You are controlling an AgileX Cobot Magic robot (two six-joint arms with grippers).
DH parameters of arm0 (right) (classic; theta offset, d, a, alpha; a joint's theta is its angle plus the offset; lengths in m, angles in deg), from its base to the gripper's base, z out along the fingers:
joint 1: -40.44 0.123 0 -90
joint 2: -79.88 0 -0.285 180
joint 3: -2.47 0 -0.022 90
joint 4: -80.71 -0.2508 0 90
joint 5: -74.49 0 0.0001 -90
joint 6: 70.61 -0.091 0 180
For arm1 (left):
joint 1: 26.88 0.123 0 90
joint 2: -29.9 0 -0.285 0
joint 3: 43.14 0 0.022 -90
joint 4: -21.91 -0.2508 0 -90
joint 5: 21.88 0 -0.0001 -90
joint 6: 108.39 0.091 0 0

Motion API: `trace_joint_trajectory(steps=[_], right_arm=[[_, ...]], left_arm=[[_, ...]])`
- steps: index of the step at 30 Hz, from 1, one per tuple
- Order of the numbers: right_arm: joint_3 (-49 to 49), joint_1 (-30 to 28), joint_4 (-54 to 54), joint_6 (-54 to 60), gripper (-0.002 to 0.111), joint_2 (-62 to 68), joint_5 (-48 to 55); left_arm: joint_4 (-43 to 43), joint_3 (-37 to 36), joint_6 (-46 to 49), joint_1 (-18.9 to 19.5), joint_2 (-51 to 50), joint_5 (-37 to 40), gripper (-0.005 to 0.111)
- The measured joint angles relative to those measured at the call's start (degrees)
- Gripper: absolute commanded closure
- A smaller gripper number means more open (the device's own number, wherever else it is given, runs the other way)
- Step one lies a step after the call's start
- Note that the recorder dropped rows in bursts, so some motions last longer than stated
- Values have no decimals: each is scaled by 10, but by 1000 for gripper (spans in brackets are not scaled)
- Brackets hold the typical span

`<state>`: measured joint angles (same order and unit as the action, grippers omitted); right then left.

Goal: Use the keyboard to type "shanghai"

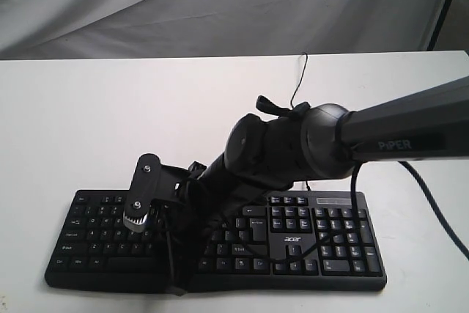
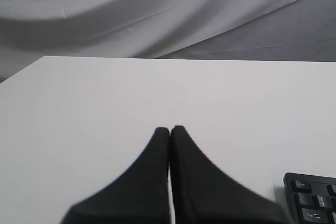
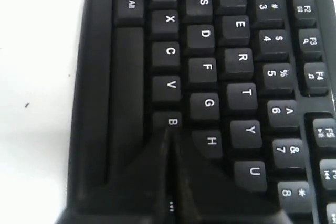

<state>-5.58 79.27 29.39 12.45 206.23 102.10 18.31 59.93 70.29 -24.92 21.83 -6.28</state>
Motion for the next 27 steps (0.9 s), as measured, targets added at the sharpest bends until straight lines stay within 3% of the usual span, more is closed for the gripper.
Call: trace_joint_trajectory(steps=[27], right_arm=[[5,0,-4,3,108,-33,-13]], left_arm=[[0,0,0,0,0,0,106]])
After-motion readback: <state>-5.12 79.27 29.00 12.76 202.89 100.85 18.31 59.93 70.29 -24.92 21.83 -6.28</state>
